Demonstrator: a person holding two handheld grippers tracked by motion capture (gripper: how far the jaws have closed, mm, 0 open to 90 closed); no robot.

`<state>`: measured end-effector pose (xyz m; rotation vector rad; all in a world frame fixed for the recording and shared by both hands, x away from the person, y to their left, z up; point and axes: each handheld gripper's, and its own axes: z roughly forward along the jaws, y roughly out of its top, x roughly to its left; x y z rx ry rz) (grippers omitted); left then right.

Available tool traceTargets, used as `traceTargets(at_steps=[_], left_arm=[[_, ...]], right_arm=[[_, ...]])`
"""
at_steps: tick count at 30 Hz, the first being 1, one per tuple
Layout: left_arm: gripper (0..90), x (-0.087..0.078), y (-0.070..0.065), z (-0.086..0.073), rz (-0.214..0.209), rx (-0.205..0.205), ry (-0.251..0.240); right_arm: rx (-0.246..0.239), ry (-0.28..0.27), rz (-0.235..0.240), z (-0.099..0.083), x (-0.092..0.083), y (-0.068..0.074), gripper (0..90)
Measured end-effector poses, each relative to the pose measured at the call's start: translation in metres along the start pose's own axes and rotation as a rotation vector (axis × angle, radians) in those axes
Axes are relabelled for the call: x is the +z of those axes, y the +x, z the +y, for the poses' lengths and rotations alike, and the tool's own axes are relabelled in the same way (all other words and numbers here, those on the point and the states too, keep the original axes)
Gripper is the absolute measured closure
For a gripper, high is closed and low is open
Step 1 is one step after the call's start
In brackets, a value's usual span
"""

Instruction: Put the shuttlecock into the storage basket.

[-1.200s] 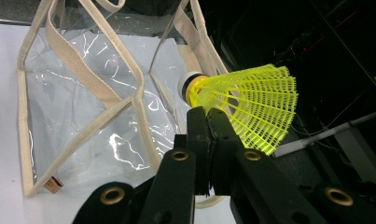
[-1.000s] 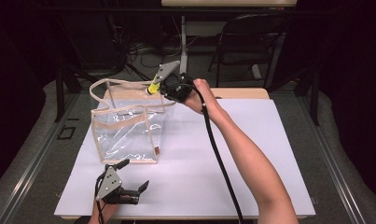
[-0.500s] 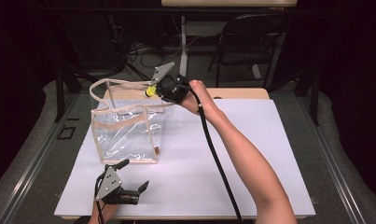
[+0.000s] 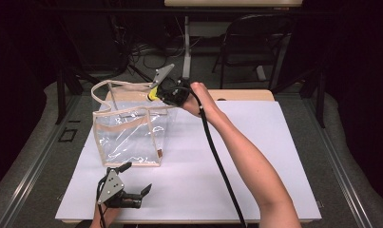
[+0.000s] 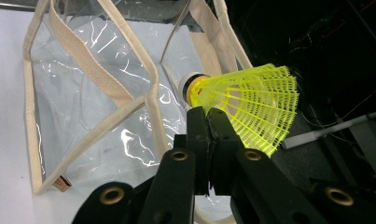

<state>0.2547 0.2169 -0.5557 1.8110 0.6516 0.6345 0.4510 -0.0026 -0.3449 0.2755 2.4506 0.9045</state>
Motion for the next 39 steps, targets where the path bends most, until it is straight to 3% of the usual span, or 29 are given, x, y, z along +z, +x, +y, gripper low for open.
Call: traceTargets(at_steps=[39], left_arm=[[0.0, 0.000, 0.000, 0.000, -0.001, -0.002, -0.002]], right_arm=[[0.045, 0.053, 0.065, 0.001, 0.025, -0.005, 89.0]])
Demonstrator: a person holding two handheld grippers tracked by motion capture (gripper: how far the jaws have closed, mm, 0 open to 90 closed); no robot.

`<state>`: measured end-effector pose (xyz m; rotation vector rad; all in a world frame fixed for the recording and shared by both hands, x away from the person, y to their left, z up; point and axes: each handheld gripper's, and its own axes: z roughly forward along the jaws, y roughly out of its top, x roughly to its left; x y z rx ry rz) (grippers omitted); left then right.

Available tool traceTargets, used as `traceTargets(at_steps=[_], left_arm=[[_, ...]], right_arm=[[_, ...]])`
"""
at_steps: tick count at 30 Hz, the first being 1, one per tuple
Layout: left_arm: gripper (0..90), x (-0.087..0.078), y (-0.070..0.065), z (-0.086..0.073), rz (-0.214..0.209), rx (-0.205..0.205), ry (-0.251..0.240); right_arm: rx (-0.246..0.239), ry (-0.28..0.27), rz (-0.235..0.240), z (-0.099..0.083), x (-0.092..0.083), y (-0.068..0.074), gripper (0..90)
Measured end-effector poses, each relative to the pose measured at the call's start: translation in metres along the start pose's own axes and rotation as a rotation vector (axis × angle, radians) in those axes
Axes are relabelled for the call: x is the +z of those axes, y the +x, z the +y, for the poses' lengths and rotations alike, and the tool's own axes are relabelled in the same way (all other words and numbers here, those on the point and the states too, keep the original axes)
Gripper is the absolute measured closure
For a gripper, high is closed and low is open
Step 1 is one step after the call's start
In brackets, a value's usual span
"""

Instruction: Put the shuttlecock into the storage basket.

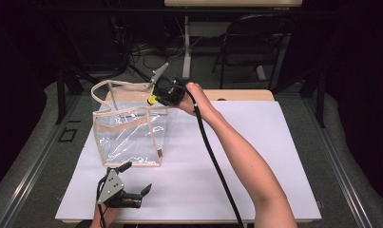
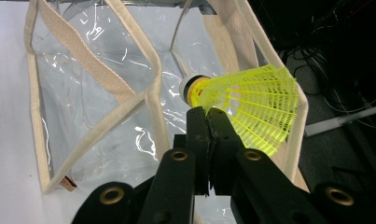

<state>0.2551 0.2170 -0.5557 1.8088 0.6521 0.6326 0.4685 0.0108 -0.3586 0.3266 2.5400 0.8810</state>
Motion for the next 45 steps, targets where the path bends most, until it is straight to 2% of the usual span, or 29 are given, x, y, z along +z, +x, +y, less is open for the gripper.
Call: traceTargets(at_steps=[23, 37, 40, 45], left_arm=[[0.0, -0.001, 0.000, 0.000, 0.000, 0.000, -0.001], [0.0, -0.001, 0.000, 0.000, -0.001, 0.001, 0.000], [0.0, -0.001, 0.000, 0.000, -0.001, 0.001, -0.001], [0.0, -0.001, 0.000, 0.000, 0.000, 0.001, -0.002]], right_arm=[[0.058, 0.066, 0.023, 0.000, 0.012, -0.003, 88.9], [0.067, 0.085, 0.019, -0.002, 0.016, -0.005, 87.8], [0.087, 0.072, -0.009, -0.002, 0.015, -0.006, 80.0], [0.085, 0.027, -0.040, -0.004, 0.006, -0.007, 67.3]])
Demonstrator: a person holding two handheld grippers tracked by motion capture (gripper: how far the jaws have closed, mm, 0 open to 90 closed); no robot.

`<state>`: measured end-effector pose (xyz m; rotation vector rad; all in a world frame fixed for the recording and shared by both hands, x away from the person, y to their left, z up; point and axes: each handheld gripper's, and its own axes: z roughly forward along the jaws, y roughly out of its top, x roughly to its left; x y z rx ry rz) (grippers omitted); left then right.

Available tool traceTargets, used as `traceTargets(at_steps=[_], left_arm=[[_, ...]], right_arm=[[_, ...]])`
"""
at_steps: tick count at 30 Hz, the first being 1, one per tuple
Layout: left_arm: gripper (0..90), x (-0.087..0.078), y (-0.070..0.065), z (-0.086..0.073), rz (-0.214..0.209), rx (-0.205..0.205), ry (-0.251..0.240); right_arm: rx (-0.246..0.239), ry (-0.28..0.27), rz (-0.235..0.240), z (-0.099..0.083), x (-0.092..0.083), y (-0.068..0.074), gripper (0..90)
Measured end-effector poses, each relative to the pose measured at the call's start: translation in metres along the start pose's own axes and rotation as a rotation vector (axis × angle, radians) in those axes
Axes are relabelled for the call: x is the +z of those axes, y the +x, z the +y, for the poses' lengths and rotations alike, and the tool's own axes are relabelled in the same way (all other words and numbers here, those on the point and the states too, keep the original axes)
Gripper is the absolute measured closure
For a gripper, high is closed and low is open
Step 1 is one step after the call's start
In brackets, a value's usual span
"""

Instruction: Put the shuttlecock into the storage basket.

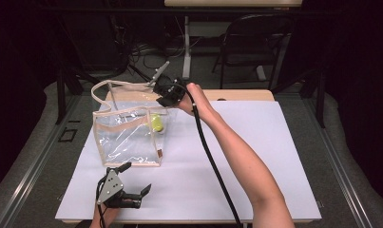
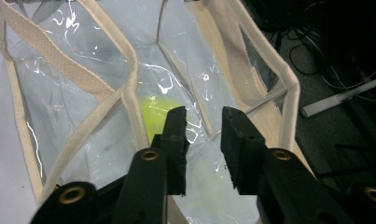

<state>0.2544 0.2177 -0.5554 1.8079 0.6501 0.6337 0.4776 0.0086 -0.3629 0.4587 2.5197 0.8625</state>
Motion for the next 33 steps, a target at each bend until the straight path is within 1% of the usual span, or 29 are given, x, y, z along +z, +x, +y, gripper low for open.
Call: traceTargets(at_steps=[6, 9, 10, 12, 13, 14, 16, 20, 24, 27, 33], left_arm=[[0.0, 0.000, 0.000, 0.000, 0.001, 0.001, 0.002], [0.0, 0.000, 0.000, 0.000, 0.001, -0.001, 0.002], [0.0, 0.000, 0.000, 0.000, 0.001, -0.001, 0.002], [0.0, 0.000, 0.000, 0.000, 0.002, -0.002, 0.002], [0.0, 0.001, 0.000, 0.000, 0.002, -0.001, 0.003], [0.0, 0.001, 0.000, 0.000, 0.002, -0.001, 0.005], [0.0, 0.002, 0.000, 0.000, 0.002, -0.003, 0.003], [0.0, 0.003, 0.000, 0.001, -0.001, 0.000, 0.004], [0.0, 0.004, -0.001, 0.001, -0.005, 0.004, 0.009], [0.0, 0.004, -0.001, 0.001, -0.003, 0.001, 0.007], [0.0, 0.004, -0.002, 0.001, -0.005, 0.000, 0.006]], right_arm=[[0.044, -0.025, -0.015, -0.006, -0.012, -0.003, 51.5], [0.063, -0.038, -0.021, -0.010, -0.017, -0.006, 41.4], [0.077, -0.038, -0.030, -0.011, -0.019, -0.005, 38.9], [0.089, -0.059, -0.027, -0.014, -0.024, -0.006, 34.8], [0.100, -0.060, -0.029, -0.015, -0.027, -0.007, 32.7], [0.097, -0.071, -0.028, -0.017, -0.029, -0.008, 31.3], [0.110, -0.084, -0.024, -0.019, -0.032, -0.008, 27.5], [0.128, -0.093, -0.021, -0.025, -0.039, -0.009, 21.6], [0.130, -0.097, -0.014, -0.031, -0.044, -0.008, 16.2], [0.143, -0.111, -0.004, -0.035, -0.047, -0.007, 14.8], [0.153, -0.129, -0.001, -0.045, -0.053, -0.004, 11.9]])
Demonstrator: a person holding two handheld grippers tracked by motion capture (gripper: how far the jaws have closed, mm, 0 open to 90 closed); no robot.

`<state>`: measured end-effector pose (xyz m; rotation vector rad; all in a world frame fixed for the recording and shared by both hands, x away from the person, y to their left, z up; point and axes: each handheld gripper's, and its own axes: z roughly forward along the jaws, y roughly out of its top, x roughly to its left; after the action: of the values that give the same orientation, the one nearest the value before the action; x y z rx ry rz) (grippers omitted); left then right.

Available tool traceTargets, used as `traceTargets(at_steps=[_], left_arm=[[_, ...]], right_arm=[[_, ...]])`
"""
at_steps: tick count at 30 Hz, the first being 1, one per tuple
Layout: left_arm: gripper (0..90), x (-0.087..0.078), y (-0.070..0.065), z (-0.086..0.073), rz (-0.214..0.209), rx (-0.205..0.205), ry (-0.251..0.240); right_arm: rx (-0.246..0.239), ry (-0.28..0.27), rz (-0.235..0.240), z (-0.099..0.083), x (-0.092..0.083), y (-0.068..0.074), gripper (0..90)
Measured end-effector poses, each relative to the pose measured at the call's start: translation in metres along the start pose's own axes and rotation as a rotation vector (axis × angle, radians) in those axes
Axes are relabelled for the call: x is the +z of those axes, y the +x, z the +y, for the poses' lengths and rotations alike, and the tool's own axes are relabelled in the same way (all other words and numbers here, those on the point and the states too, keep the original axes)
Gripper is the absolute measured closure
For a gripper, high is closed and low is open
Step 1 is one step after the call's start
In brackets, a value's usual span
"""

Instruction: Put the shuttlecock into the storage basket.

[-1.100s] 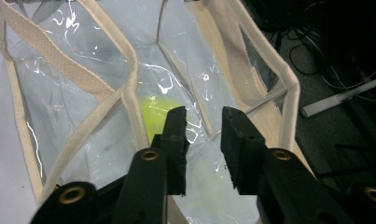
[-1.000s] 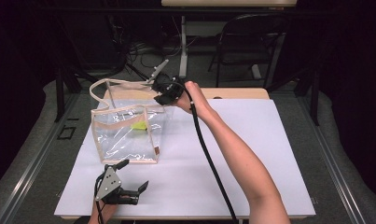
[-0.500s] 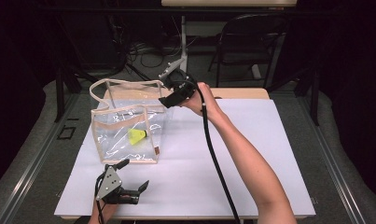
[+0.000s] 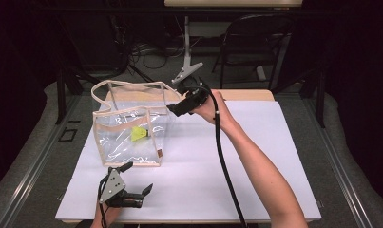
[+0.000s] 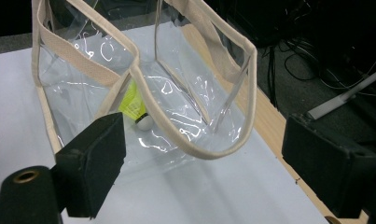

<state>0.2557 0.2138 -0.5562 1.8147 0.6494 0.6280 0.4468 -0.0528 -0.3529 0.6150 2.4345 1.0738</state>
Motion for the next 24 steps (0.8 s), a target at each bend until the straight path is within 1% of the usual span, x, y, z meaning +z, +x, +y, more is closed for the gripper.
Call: traceTargets(at_steps=[6, 9, 12, 16, 22, 24], left_arm=[[0.0, -0.002, 0.001, -0.001, 0.004, 0.000, 0.000], [0.0, -0.001, 0.000, -0.001, 0.000, -0.001, 0.002], [0.0, 0.000, 0.000, -0.001, -0.002, 0.000, 0.004], [0.0, 0.000, 0.000, -0.001, 0.000, -0.003, 0.003], [0.0, -0.001, 0.000, -0.001, -0.002, -0.003, 0.003], [0.0, -0.001, 0.000, -0.001, -0.002, -0.003, 0.002]], right_arm=[[0.017, -0.006, 0.005, -0.012, -0.006, 0.000, 9.4], [0.023, 0.000, 0.003, -0.018, -0.010, 0.000, 7.2], [0.028, -0.007, 0.001, -0.025, -0.014, 0.000, 5.8], [0.037, -0.001, 0.002, -0.033, -0.019, 0.000, 3.0], [0.046, 0.004, 0.000, -0.048, -0.024, 0.003, 1.1], [0.055, -0.002, 0.004, -0.053, -0.025, 0.004, 0.7]])
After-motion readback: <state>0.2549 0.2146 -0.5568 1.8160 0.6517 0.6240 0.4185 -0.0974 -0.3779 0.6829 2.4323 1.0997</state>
